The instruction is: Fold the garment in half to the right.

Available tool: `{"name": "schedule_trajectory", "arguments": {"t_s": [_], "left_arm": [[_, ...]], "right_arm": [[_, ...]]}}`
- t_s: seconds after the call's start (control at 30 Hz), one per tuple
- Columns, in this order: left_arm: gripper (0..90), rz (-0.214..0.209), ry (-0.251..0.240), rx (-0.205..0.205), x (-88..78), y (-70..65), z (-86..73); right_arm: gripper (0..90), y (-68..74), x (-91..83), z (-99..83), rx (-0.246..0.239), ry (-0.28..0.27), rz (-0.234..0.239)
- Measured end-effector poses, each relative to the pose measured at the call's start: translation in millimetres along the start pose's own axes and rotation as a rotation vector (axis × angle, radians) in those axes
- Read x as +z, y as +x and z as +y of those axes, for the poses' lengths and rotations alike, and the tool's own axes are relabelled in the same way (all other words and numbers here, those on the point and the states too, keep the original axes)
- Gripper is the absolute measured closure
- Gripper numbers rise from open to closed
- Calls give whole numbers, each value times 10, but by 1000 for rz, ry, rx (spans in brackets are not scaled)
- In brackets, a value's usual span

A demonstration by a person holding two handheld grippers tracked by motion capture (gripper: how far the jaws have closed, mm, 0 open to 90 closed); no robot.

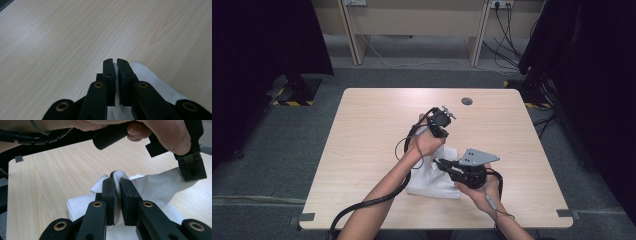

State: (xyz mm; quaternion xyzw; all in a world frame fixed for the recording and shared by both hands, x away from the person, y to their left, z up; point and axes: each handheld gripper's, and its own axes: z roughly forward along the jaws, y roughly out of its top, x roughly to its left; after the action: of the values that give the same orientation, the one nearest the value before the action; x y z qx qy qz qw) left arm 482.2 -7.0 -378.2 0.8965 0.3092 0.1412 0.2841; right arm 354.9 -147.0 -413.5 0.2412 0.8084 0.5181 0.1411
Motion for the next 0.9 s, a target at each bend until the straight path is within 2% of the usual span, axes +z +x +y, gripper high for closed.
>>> {"name": "schedule_trajectory", "arguments": {"t_s": [0.33, 0.9], "left_arm": [[852, -5, -1, -7, 66, -38, -13], [850, -18, -7, -16, 164, -84, -36]], "right_arm": [[826, -16, 4, -112, 15, 17, -5], [824, -54, -23, -199, 27, 32, -16]]}}
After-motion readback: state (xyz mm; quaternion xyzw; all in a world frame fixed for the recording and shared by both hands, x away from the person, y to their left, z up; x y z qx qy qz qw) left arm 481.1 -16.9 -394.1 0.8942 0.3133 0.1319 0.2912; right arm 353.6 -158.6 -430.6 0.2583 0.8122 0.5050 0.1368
